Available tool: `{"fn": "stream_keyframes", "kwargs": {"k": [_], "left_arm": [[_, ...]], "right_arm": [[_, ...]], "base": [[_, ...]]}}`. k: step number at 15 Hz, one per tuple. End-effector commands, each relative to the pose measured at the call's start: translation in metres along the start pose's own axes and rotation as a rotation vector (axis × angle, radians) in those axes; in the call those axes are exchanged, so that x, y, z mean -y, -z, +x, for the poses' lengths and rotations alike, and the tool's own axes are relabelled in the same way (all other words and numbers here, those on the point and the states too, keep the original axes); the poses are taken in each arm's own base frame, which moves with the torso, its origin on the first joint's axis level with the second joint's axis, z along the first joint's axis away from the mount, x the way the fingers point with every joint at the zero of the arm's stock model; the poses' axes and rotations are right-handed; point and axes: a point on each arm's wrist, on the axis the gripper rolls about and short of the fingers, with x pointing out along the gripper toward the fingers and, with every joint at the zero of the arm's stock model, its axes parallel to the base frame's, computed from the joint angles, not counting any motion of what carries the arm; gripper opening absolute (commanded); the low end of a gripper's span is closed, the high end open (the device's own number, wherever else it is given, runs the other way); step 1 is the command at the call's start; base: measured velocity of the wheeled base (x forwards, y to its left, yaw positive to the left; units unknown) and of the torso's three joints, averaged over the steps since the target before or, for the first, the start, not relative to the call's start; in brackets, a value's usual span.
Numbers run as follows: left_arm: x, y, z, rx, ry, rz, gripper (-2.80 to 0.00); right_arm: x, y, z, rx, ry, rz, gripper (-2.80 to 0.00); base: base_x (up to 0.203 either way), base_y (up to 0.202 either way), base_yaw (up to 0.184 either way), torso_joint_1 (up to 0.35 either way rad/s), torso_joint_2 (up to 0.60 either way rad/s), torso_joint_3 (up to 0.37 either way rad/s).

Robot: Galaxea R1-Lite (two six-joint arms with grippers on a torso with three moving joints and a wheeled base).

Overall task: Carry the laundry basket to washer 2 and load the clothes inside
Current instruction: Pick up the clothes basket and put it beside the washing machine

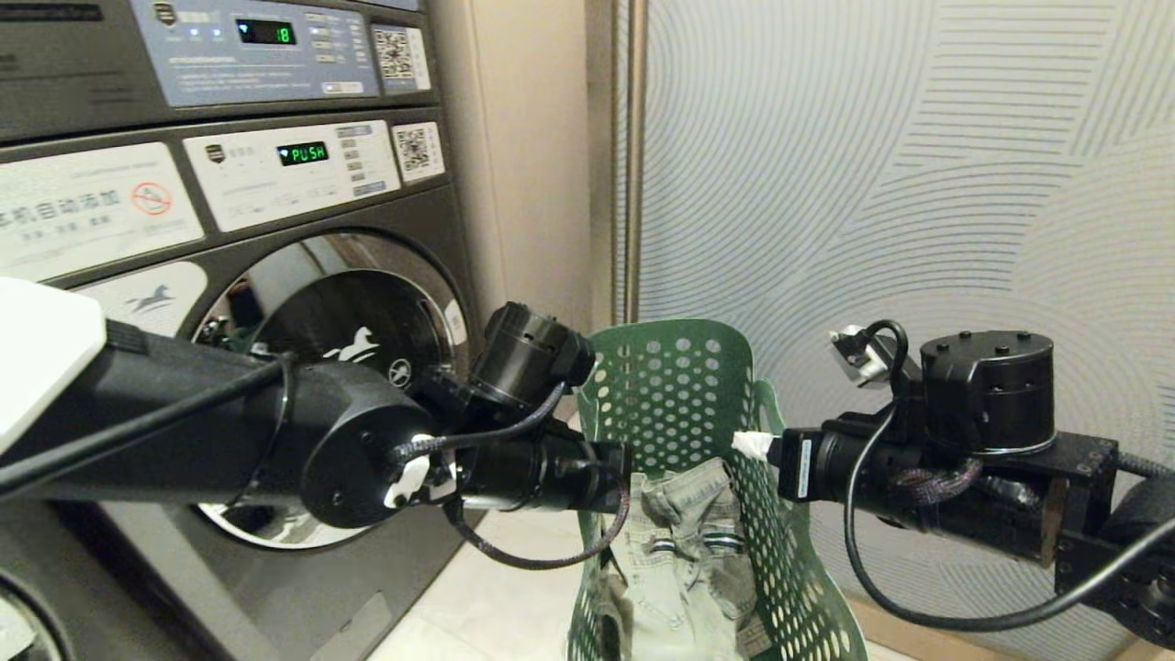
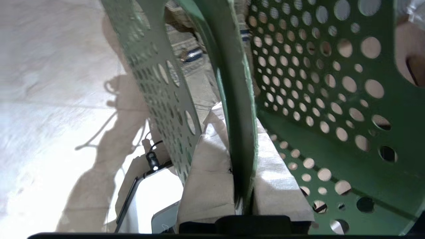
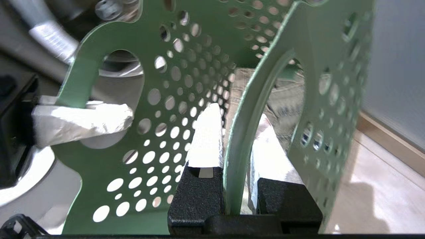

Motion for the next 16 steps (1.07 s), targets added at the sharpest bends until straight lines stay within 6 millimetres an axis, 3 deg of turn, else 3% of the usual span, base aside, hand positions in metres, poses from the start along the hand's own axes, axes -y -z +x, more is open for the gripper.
{"fn": "stream_keyframes", "kwargs": {"k": [1, 16], "left_arm": [[0.0001, 0.0001, -0.0009, 0.0, 0.001, -0.003, -2.8], [0.0018, 0.004, -0.0041, -0.005, 0.003, 0.003, -2.8]], "right_arm": [[0.0, 0.0009, -0.0005, -0.001, -0.002, 0.002, -2.8], [-0.0014, 0.0033, -0.0057, -0.003, -0.007, -0.007, -2.8]], "base": [[0.003, -0.012, 0.173, 0.005, 0.0, 0.0], [0.001, -0.008, 0.175, 0.0, 0.0, 0.003]]}}
